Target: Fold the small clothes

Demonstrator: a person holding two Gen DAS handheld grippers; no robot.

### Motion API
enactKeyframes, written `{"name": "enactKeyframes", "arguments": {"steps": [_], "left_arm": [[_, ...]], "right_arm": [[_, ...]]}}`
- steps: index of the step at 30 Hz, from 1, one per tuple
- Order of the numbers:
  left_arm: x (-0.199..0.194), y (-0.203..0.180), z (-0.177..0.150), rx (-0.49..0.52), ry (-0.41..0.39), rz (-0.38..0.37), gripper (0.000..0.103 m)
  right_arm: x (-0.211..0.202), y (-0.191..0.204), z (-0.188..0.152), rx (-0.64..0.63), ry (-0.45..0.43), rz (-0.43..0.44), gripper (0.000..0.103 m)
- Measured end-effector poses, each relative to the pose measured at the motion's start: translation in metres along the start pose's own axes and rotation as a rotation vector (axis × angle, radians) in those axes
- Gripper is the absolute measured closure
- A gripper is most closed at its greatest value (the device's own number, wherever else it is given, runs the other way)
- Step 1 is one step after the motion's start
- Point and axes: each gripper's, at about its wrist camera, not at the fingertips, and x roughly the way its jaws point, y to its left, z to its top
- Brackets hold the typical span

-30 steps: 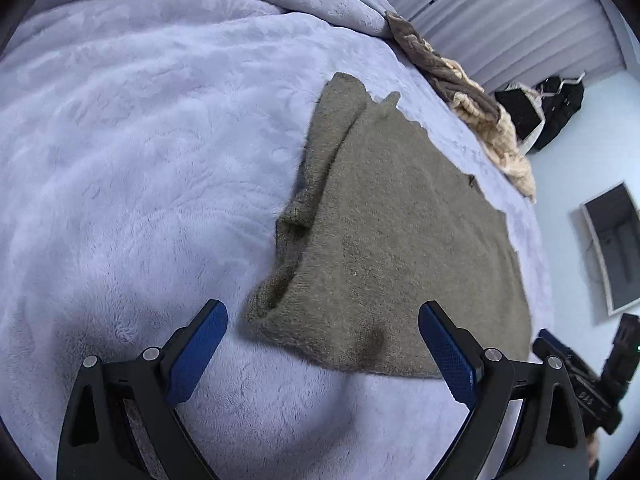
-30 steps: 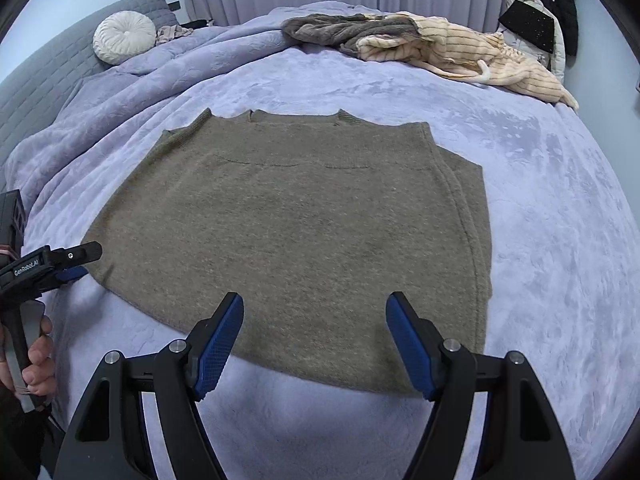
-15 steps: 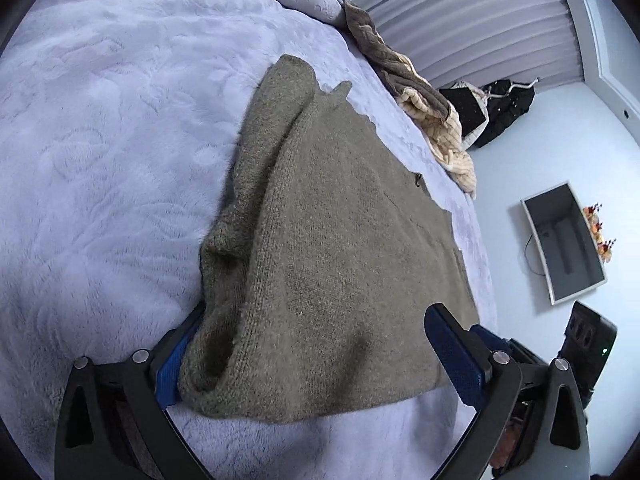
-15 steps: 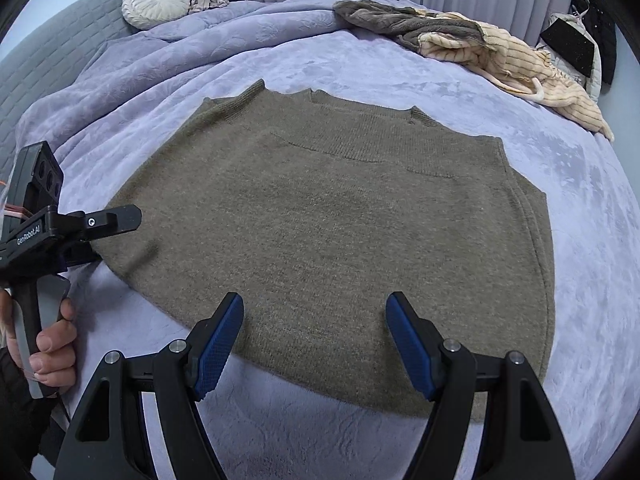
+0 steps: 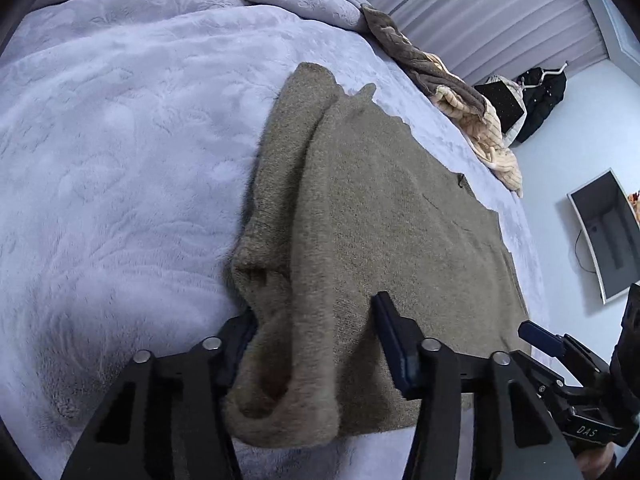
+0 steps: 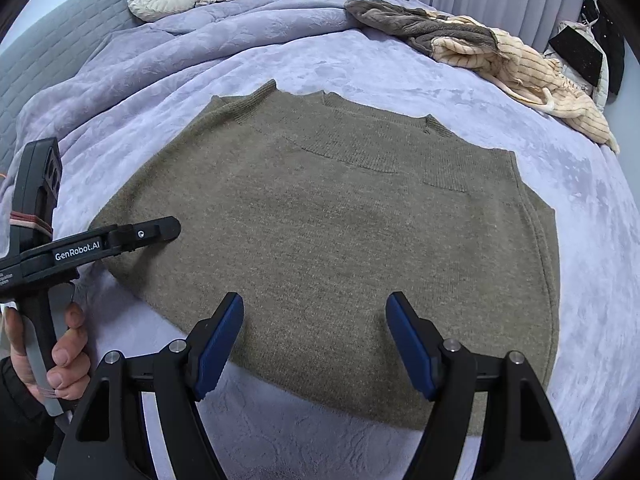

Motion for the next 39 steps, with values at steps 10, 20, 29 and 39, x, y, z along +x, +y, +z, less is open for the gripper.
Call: {"name": "enactKeyframes", "arguments": {"steps": [10, 20, 29, 39], "left_arm": [[-0.003, -0.014, -0.008, 0.044, -0.054, 0.049, 0.072], [0.0, -0.015, -0.013, 0.072, -0.072, 0.061, 0.072], [0.0, -0.018, -0.02, 0.1, -0.087, 0.072, 0.072], [-0.006, -0.031, -0.025, 0.11, -0.084, 0.093, 0.078]], "right_arm": [[0.028, 0.03, 0.087, 0.01, 0.051, 0.132, 0.026], [0.127, 0.076, 0.176, 0.108, 0.24, 0.138, 0.026], [0.171, 0.11, 0.204, 0.096, 0.281, 0.034, 0.021], [0.166, 0.136, 0.2, -0.076, 0.256, -0.06, 0.076]]}}
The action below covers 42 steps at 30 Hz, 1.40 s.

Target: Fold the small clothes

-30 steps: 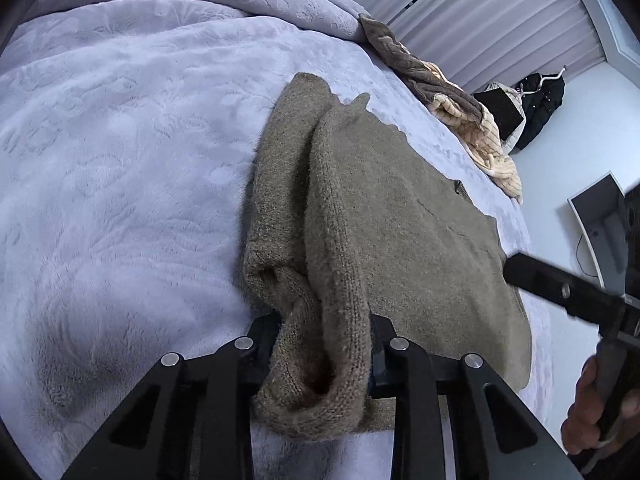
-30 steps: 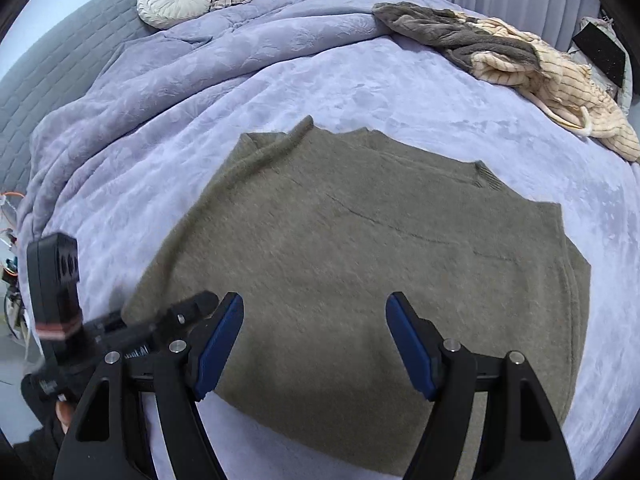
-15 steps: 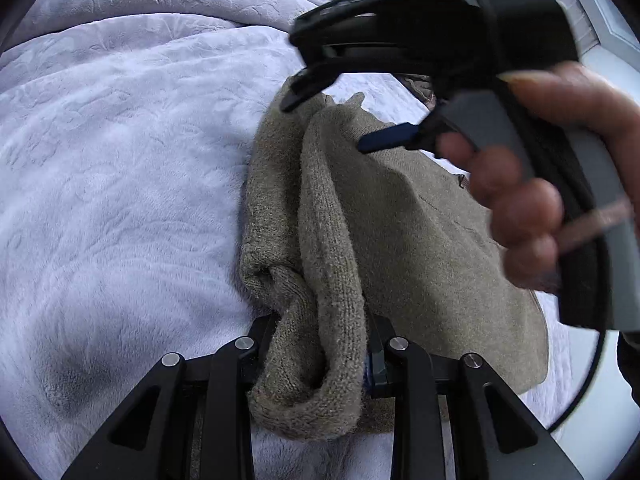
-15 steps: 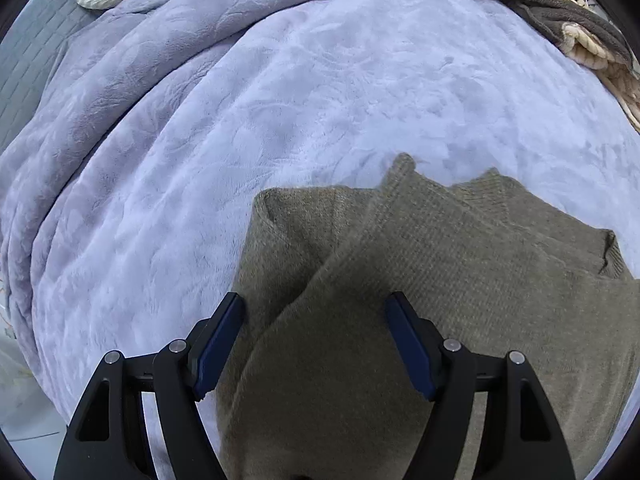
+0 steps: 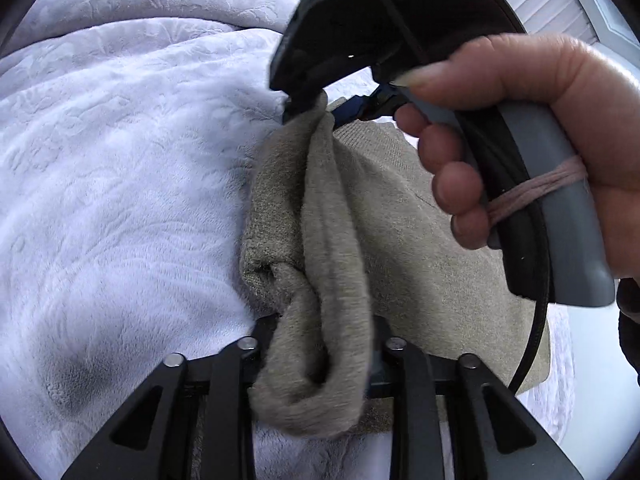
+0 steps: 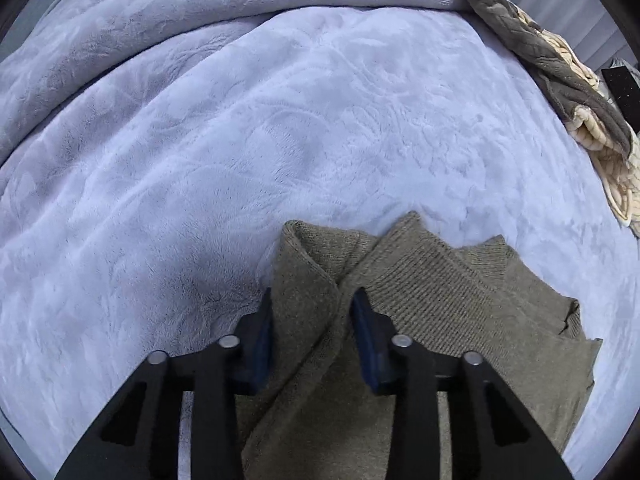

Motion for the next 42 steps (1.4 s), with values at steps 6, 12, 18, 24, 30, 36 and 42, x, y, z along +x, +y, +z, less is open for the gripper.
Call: {"name": "enactKeyframes", "arguments": {"steps": [6, 12, 18, 24, 30, 36, 42], "left_arm": [[-0.012, -0.03, 0.0, 0.07, -0.015, 0.094, 0.082], [-0.02, -0.043, 0.005, 0.092, -0.001, 0.128, 0.083], [-0.021, -0.065, 0.006, 0.164, 0.003, 0.218, 0.084], [-0.021, -0.08, 0.007, 0.198, 0.014, 0.289, 0.084], [-0.017, -0.098, 0.007, 0.238, 0.018, 0.353, 0.084], [-0.011, -0.136, -0.004, 0.319, 0.018, 0.46, 0.084], [0.005, -0.161, -0.015, 0.377, 0.029, 0.504, 0.084]], "right_arm": [[-0.024, -0.031, -0.001, 0.048, -0.039, 0.166, 0.084], [-0.039, -0.054, -0.002, 0.042, -0.079, 0.221, 0.085], [-0.051, -0.079, -0.002, 0.062, -0.112, 0.271, 0.085], [-0.062, -0.1, -0.011, 0.102, -0.135, 0.322, 0.085], [-0.068, -0.115, -0.018, 0.107, -0.147, 0.343, 0.086], [-0.073, -0.135, -0.026, 0.104, -0.174, 0.411, 0.086], [-0.068, -0.16, -0.035, 0.134, -0.181, 0.467, 0.086]]}}
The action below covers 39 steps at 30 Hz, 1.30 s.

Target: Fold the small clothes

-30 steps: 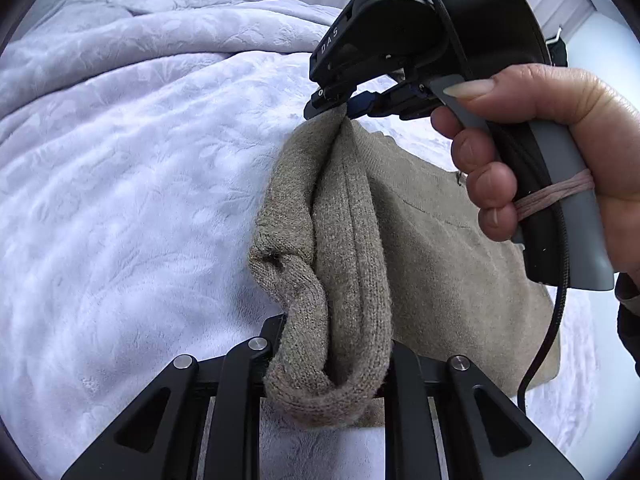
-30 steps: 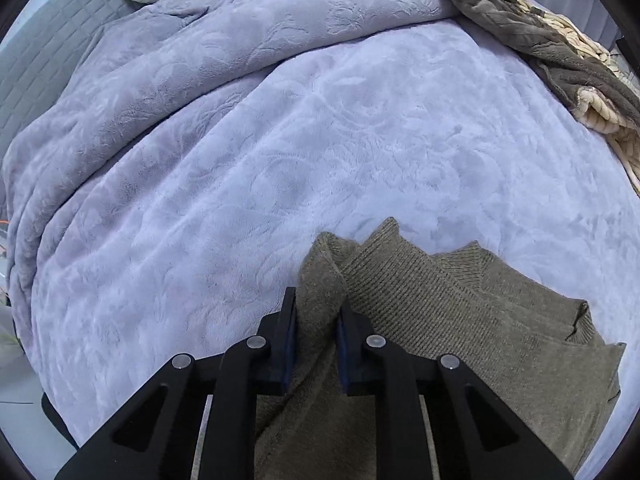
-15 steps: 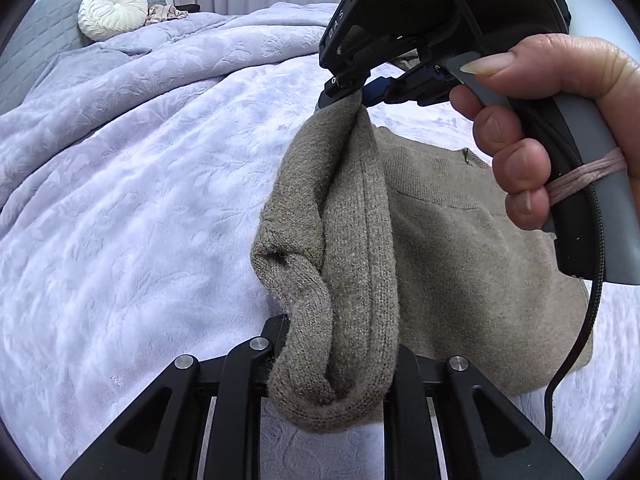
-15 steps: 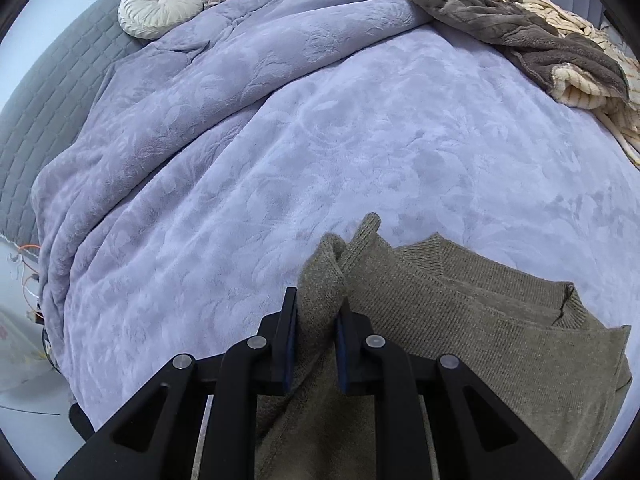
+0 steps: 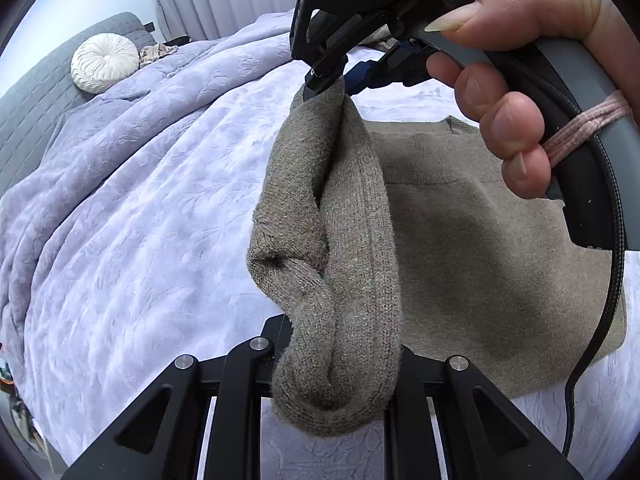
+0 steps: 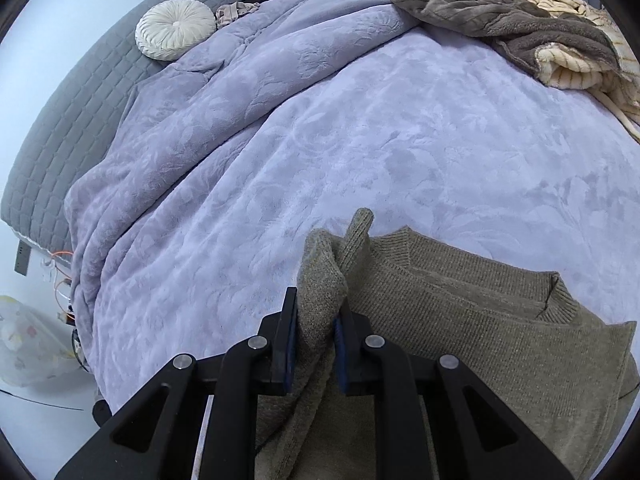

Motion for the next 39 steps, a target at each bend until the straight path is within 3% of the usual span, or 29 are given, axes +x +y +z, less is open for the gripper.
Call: {"name": "enactKeyframes", "arguments": {"steps": [17, 39], "left_arm": [[0.001, -0.032, 0.001, 0.061, 0.002, 0.043, 0.084], [-0.001, -0.061, 0.0, 0.115, 0.012, 0.084, 0.084]], "right_arm": [[-0.018, -0.043, -0.019, 0.102, -0.062, 0.08, 0.086], [-0.045, -0.067, -0.045, 0.13, -0.119, 0.089, 0.086]]}}
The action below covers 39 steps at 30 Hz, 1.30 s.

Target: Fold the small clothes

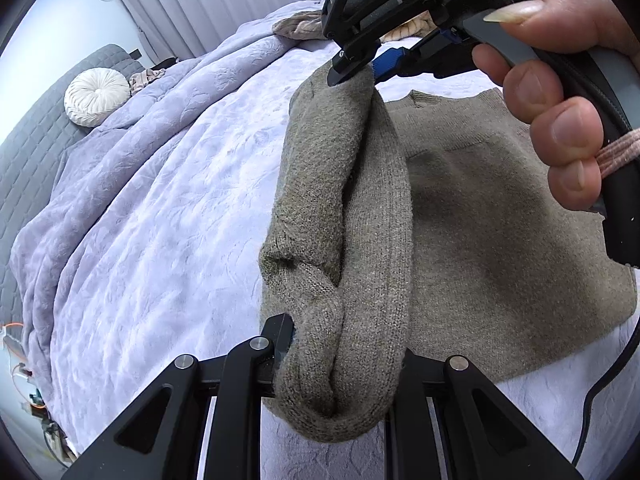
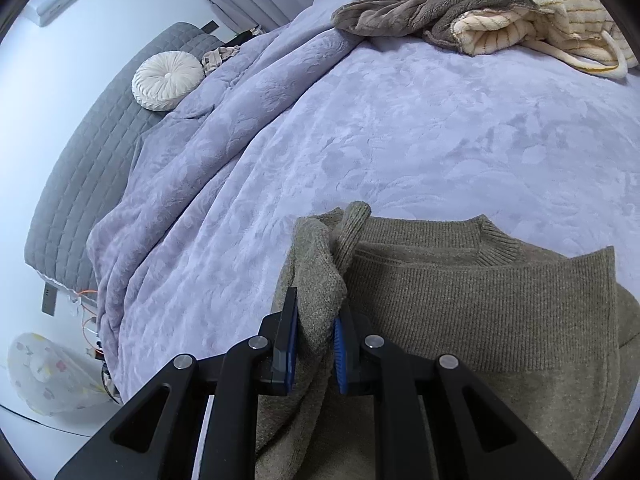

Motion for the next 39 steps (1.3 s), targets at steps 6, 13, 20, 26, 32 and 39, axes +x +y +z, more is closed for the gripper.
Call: {"name": "enactKeyframes", "arguments": {"steps": [6, 13, 20, 26, 32, 39], "left_arm": [[-0.003, -0.014, 0.004, 0.02, -0.002, 0.006, 0.084], [-0.006, -0.031, 0.007, 0.055, -0.002, 0.018, 0.084], [-0.011, -0.045, 0.009, 0.069, 0.003, 0.017, 0.084], [-0.017, -0.052, 0.012, 0.099, -0.007, 0.009, 0.084], [-0.021, -0.059, 0.01, 0.117, -0.004, 0.004, 0.084], [-0.02, -0.06, 0.013, 0.115, 0.003, -0.009, 0.084]], "right_arm": [[-0.012, -0.012, -0.003, 0.006, -0.01, 0.001, 0.087], [-0.023, -0.029, -0.007, 0.032, -0.03, 0.017, 0.087], [-0.032, -0.042, -0.011, 0.047, -0.035, 0.015, 0.087], [-0.044, -0.049, -0.012, 0.043, -0.049, 0.009, 0.087], [-0.053, -0.058, -0.012, 0.043, -0.054, -0.003, 0.088], [-0.064, -0.07, -0.015, 0.051, -0.061, -0.012, 0.094]]}}
